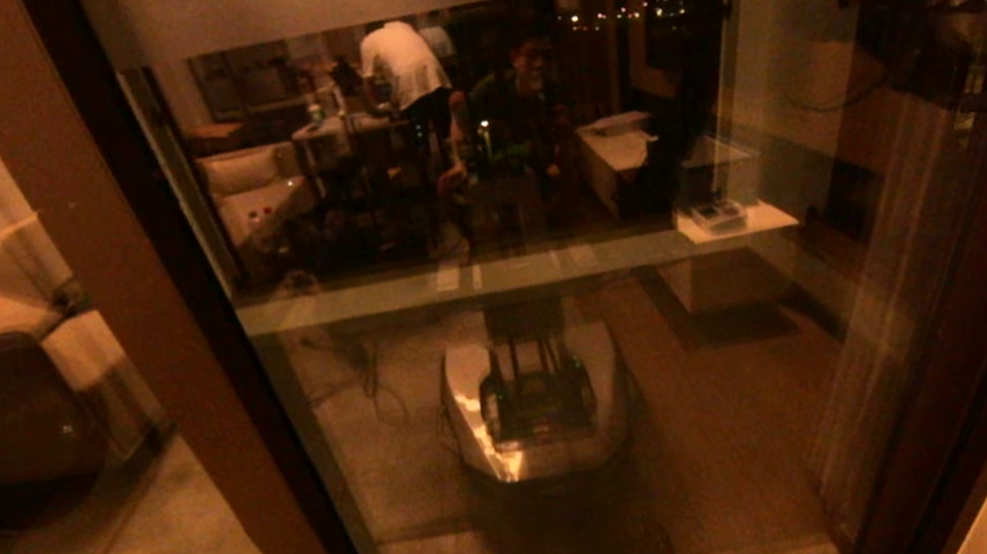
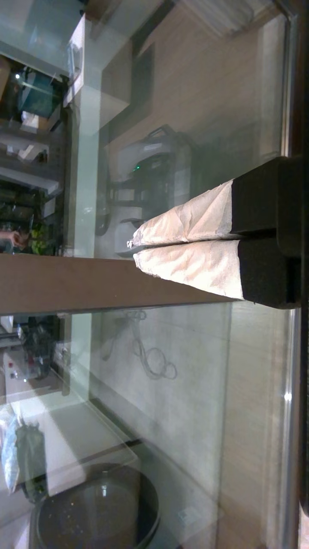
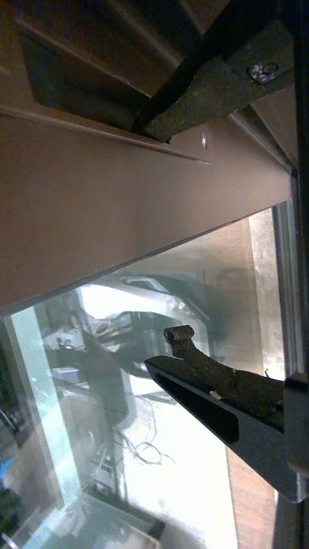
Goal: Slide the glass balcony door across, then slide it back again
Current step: Open the slid door
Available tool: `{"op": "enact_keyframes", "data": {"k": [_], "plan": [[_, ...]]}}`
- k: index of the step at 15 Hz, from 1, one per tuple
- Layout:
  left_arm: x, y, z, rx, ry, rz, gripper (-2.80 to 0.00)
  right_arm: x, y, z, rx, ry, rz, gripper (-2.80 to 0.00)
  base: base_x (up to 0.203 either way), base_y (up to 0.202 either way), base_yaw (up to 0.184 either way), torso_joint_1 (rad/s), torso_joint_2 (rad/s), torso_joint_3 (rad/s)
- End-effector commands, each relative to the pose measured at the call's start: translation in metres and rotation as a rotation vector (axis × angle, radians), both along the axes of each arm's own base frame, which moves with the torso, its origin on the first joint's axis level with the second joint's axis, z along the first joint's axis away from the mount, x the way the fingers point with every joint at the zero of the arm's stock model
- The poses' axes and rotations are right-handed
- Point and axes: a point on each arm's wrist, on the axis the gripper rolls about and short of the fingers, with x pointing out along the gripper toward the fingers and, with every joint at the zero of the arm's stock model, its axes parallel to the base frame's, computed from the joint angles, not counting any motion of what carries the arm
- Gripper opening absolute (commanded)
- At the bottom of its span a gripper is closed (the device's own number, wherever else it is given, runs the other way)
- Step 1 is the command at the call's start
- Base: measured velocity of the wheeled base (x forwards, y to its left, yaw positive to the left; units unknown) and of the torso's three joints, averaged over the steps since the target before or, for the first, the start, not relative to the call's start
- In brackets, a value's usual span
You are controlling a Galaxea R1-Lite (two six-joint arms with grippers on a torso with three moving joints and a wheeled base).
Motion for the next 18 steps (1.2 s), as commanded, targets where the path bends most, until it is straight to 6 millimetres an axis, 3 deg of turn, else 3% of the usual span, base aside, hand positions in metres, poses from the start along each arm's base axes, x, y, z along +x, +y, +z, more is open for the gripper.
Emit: {"op": "enact_keyframes", "data": {"k": [1, 18], "plan": [[0.002, 0.0, -0.006, 0.0, 0.02, 0.001, -2.8, -0.003, 0.001, 0.003, -0.002, -0.007, 0.003, 0.0, 0.0, 0.0, 0.0, 0.0, 0.0, 0.0], [0.002, 0.0, -0.006, 0.0, 0.019, 0.0, -2.8, -0.009, 0.01, 0.005, -0.009, -0.016, 0.016, 0.0, 0.0, 0.0, 0.0, 0.0, 0.0, 0.0]]}}
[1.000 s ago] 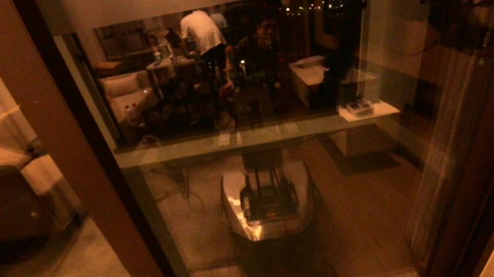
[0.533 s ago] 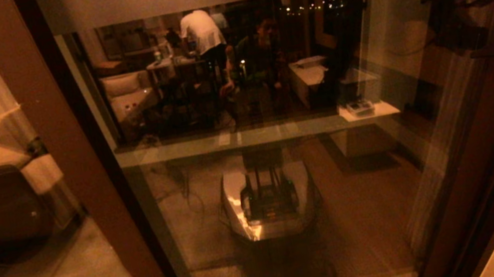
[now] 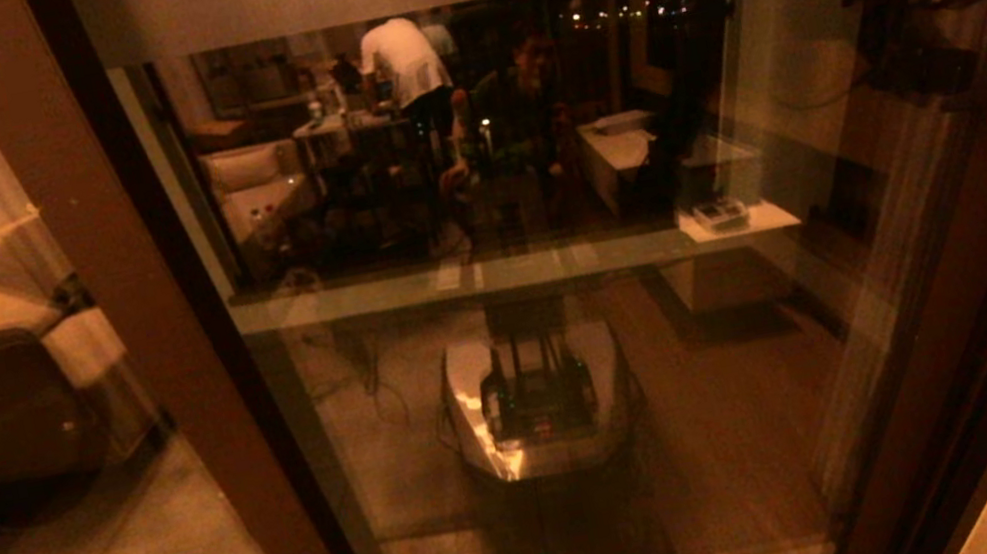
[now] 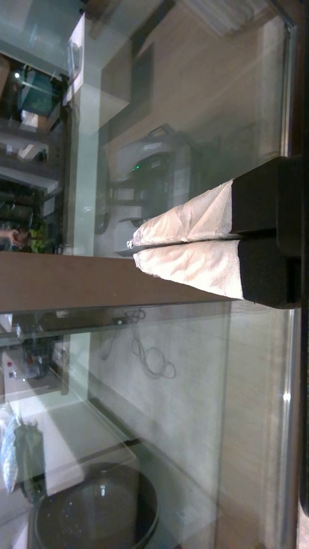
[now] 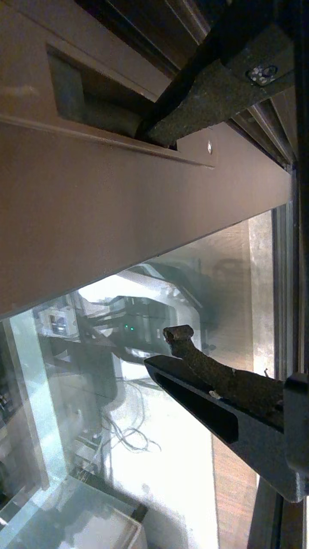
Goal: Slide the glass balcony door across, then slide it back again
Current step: Open the slid door
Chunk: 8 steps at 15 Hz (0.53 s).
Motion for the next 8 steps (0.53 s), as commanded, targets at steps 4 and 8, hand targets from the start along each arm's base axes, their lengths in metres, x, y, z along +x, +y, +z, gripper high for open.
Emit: {"op": "enact_keyframes", "data": {"k": [4, 8], "plan": [[0.0017, 0.0, -0.006, -0.001, 0.021, 0.0, -2.8, 0.0042, -0.0004, -0.0045, 0.007, 0.009, 0.006, 0.0, 0.0, 0.0, 0.0, 0.0, 0.0, 0.0], [0.0017, 0.0, -0.006, -0.001, 0.022, 0.0, -2.8, 0.0043, 0.0026, -0.0042, 0.008, 0.01, 0.013, 0.0, 0.0, 0.0, 0.0, 0.0, 0.0, 0.0]]}}
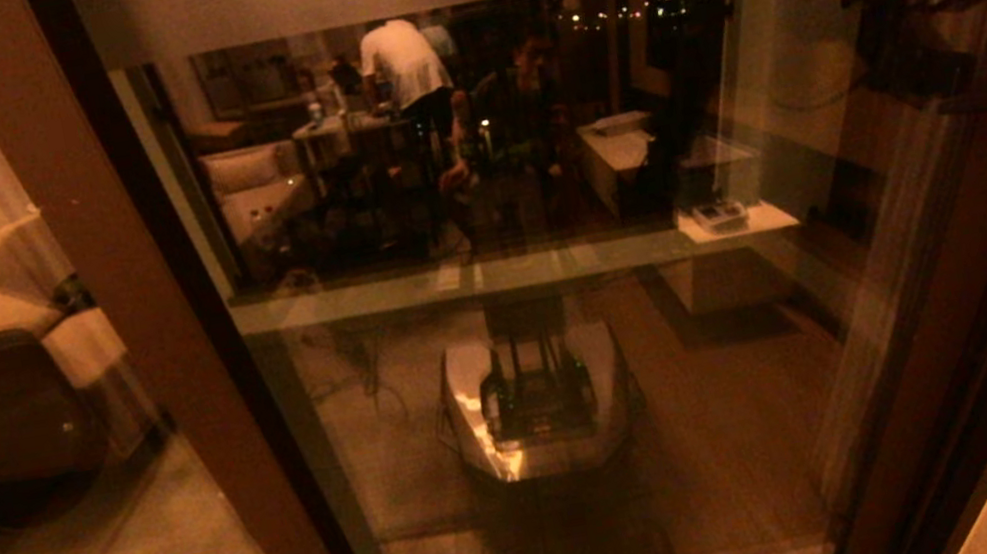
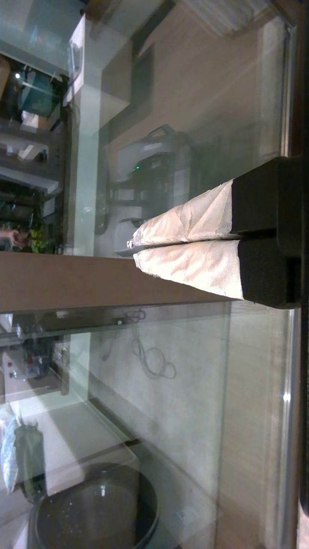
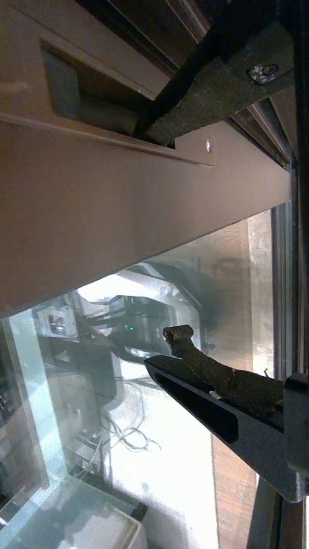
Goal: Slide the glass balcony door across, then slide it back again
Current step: Open the slid door
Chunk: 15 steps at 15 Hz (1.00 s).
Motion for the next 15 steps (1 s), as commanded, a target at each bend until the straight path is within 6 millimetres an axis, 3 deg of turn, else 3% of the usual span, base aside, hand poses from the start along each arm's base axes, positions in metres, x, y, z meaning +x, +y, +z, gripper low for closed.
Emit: {"op": "enact_keyframes", "data": {"k": [1, 15], "plan": [[0.0017, 0.0, -0.0059, 0.0, 0.021, 0.001, -2.8, 0.0007, 0.0012, -0.0011, 0.004, 0.003, 0.008, 0.0, 0.0, 0.0, 0.0, 0.0, 0.0, 0.0], [0.0017, 0.0, -0.0058, 0.0, 0.02, 0.0, -2.8, -0.0001, 0.0099, -0.0006, 0.006, 0.007, 0.026, 0.0, 0.0, 0.0, 0.0, 0.0, 0.0, 0.0]]}}
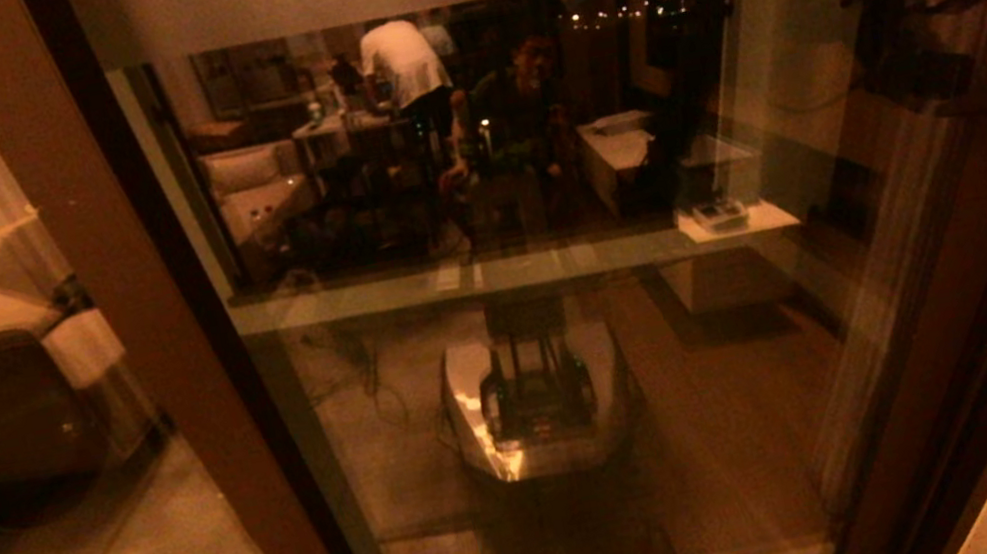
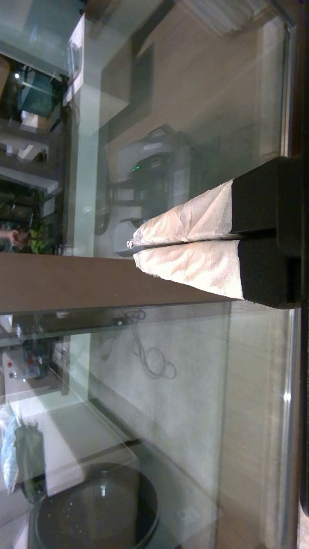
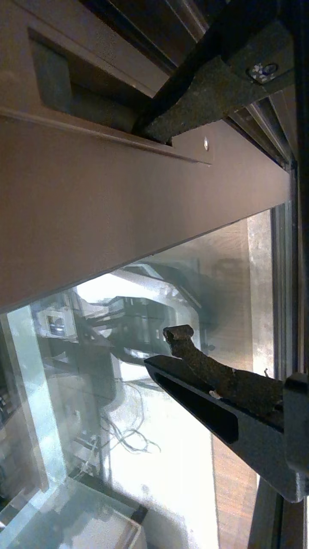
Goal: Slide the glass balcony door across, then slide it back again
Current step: Open the slid door
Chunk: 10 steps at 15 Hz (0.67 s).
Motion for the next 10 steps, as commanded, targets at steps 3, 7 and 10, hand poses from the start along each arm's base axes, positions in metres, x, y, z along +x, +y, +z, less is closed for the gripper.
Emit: {"op": "enact_keyframes", "data": {"k": [3, 7, 10], "plan": [[0.002, 0.0, -0.006, -0.001, 0.021, 0.0, -2.8, 0.001, 0.006, -0.001, 0.006, 0.007, 0.022, 0.0, 0.0, 0.0, 0.0, 0.0, 0.0, 0.0], [0.002, 0.0, -0.006, -0.001, 0.02, 0.001, -2.8, 0.0, 0.012, -0.003, 0.007, 0.014, 0.034, 0.0, 0.0, 0.0, 0.0, 0.0, 0.0, 0.0], [0.002, 0.0, -0.006, -0.001, 0.02, 0.0, -2.8, -0.001, 0.014, -0.002, 0.007, 0.013, 0.04, 0.0, 0.0, 0.0, 0.0, 0.0, 0.0, 0.0]]}}
